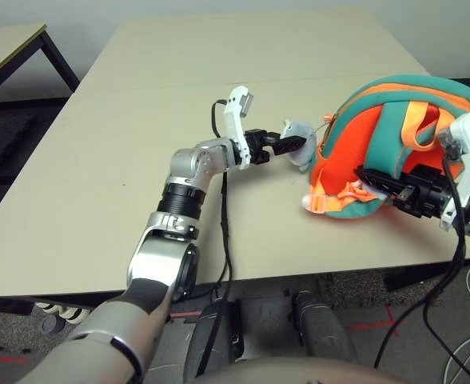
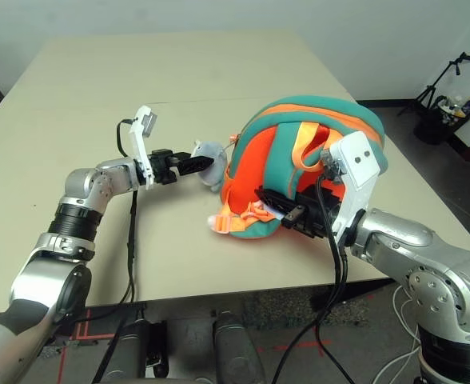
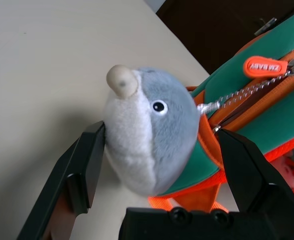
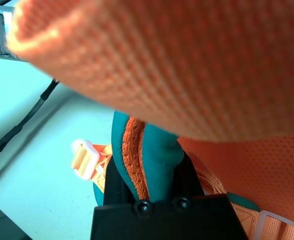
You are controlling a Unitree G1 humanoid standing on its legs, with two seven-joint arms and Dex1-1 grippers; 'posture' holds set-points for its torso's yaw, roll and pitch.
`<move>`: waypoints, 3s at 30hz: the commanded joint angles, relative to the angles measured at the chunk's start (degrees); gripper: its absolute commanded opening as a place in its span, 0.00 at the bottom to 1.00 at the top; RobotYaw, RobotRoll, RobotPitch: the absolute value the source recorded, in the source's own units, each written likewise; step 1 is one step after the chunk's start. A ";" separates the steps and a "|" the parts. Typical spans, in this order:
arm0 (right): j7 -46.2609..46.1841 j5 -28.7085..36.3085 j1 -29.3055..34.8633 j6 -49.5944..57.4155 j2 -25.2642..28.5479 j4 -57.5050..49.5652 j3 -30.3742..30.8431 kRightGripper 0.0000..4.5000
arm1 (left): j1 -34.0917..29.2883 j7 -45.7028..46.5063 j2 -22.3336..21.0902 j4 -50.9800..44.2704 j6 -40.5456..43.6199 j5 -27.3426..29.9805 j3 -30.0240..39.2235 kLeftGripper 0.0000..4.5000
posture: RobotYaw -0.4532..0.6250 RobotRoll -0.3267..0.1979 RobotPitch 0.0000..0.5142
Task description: Put the pencil case into the backpack and zip it.
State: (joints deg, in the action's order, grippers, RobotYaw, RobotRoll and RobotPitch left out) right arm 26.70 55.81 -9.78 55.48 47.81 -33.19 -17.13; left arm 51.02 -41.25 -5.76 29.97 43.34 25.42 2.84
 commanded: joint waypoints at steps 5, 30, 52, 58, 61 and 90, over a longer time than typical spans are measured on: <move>0.33 0.56 -0.47 0.63 -1.00 -0.77 1.81 0.04 | -0.51 -0.75 -0.53 -0.40 -1.51 -1.54 -1.77 1.00 | 0.26 0.62 0.22; 0.76 -1.11 -2.59 0.32 -2.63 0.26 3.72 0.04 | -1.64 0.57 -2.83 -2.10 -3.61 -4.56 -4.22 0.88 | 0.27 0.62 0.21; 0.85 -1.76 -4.16 0.37 -3.06 1.26 4.28 0.04 | -8.14 -6.59 -7.48 -2.58 -8.38 -12.76 -15.88 0.02 | 0.27 0.62 0.19; 0.78 -2.04 -4.27 0.10 -3.17 1.44 4.18 0.04 | -9.50 -7.40 -7.21 -3.58 -8.68 -12.77 -15.87 0.02 | 0.27 0.62 0.18; 1.00 -2.22 -4.09 0.01 -2.87 1.62 3.83 0.04 | -8.56 -6.42 -7.61 -7.13 -6.09 -11.29 -13.64 0.02 | 0.27 0.62 0.17; 7.94 19.40 16.95 33.03 27.36 22.86 -44.19 1.00 | -15.39 11.68 -34.38 -33.42 37.63 7.80 23.71 0.99 | 0.34 0.62 0.13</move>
State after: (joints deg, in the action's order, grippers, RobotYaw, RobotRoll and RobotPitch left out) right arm 33.47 78.70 6.30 88.59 74.54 -11.41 -60.13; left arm 36.55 -32.29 -39.95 -5.48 83.76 35.87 26.12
